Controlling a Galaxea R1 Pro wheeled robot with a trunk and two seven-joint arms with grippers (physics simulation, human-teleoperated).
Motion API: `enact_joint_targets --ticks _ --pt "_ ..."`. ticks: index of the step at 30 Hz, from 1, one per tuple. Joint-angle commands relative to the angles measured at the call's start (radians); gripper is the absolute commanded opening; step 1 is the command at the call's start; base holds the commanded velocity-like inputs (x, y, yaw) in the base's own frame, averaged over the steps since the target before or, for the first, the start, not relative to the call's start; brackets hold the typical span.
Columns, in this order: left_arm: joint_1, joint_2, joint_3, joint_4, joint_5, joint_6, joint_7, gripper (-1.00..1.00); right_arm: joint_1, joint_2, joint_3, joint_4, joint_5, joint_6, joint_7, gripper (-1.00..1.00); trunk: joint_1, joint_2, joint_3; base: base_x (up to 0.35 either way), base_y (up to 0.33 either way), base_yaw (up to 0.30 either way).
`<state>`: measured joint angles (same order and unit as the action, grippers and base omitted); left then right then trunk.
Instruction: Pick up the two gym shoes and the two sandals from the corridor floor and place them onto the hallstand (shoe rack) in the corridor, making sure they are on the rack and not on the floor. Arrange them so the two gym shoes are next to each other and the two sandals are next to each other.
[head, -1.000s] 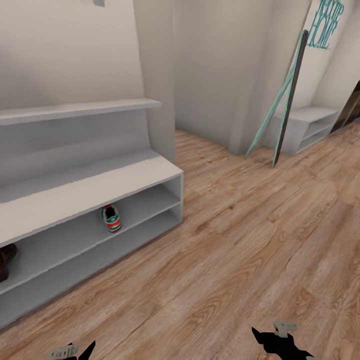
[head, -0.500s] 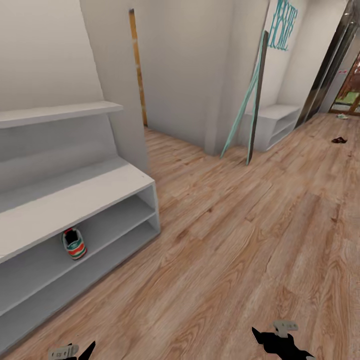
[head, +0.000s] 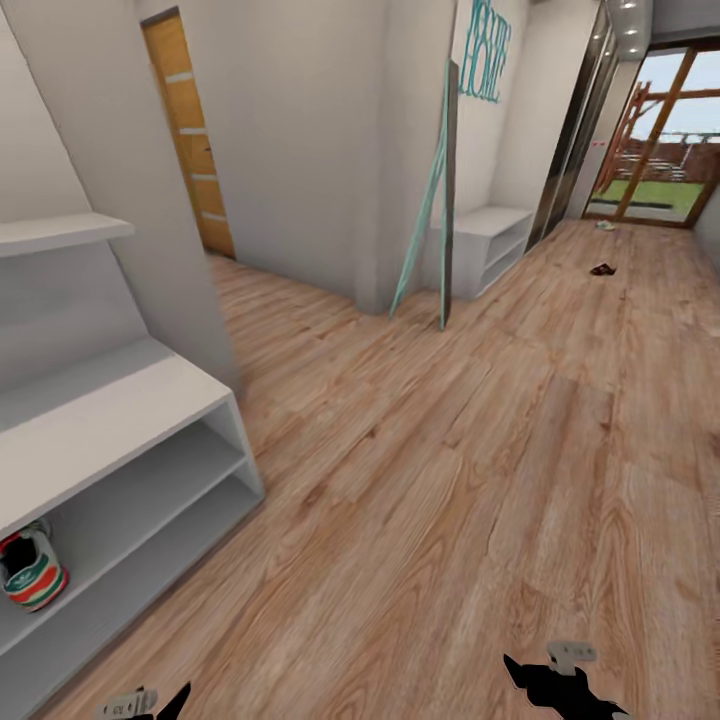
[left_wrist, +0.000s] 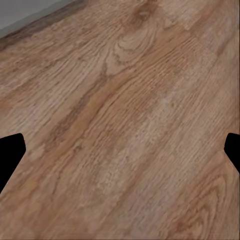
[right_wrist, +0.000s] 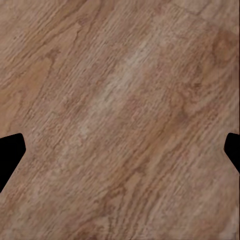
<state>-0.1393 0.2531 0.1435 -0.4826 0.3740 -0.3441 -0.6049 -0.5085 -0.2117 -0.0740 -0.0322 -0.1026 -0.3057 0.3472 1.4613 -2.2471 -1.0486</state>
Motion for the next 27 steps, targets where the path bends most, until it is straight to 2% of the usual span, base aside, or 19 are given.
enact_joint_targets --ticks 1,21,27 --pt "0.0 0.0 0.002 0.001 0.007 0.002 -0.009 1.0 -0.001 0.0 -0.007 0.001 -0.009 0.0 0.01 1.0 0.0 0.0 -0.001 0.29 -0.143 -0.3" --pt "0.0 0.0 0.003 0.001 0.009 0.002 -0.009 1.0 -0.001 0.0 -0.006 0.001 -0.01 0.0 0.01 1.0 0.0 0.0 -0.001 0.283 -0.165 -0.3" --pt "0.0 0.0 0.004 0.001 0.012 0.002 -0.009 1.0 -0.001 0.0 -0.006 0.001 -0.009 0.0 0.01 1.0 0.0 0.0 -0.001 0.325 -0.072 -0.3"
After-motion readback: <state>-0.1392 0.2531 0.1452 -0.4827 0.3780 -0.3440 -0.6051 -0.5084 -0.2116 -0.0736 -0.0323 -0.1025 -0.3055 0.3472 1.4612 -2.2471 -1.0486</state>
